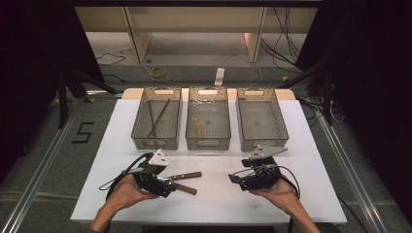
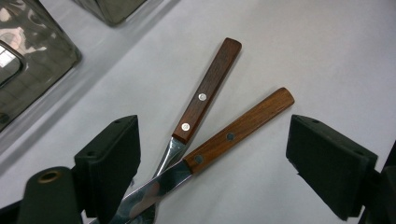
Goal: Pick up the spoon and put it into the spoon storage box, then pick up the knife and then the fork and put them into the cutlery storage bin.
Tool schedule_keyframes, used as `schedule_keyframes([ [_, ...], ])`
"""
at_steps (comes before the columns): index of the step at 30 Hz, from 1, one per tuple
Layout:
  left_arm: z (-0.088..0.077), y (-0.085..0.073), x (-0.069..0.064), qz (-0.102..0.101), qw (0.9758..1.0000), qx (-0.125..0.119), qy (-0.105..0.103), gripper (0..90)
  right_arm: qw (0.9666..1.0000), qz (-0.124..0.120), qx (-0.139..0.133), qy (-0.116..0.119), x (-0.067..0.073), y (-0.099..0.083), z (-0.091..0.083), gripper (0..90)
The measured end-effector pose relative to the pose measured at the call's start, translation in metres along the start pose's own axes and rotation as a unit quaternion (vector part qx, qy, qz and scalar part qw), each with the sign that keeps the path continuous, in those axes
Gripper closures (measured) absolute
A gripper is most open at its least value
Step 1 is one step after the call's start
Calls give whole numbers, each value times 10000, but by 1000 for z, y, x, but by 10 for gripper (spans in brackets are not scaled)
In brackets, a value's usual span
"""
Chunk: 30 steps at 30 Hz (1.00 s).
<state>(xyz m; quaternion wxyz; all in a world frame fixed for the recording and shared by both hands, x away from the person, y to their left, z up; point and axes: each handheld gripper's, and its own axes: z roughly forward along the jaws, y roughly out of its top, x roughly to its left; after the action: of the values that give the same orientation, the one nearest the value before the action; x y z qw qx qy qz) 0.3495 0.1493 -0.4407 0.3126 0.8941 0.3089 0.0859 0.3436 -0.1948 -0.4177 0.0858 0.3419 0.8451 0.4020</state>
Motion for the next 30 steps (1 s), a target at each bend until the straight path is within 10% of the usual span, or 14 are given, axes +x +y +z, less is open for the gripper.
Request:
schedule_keyframes([
  [30, 14, 13, -5, 617, 9952, 711, -259, 210, 10000, 19, -8, 65, 6, -15, -8, 233],
])
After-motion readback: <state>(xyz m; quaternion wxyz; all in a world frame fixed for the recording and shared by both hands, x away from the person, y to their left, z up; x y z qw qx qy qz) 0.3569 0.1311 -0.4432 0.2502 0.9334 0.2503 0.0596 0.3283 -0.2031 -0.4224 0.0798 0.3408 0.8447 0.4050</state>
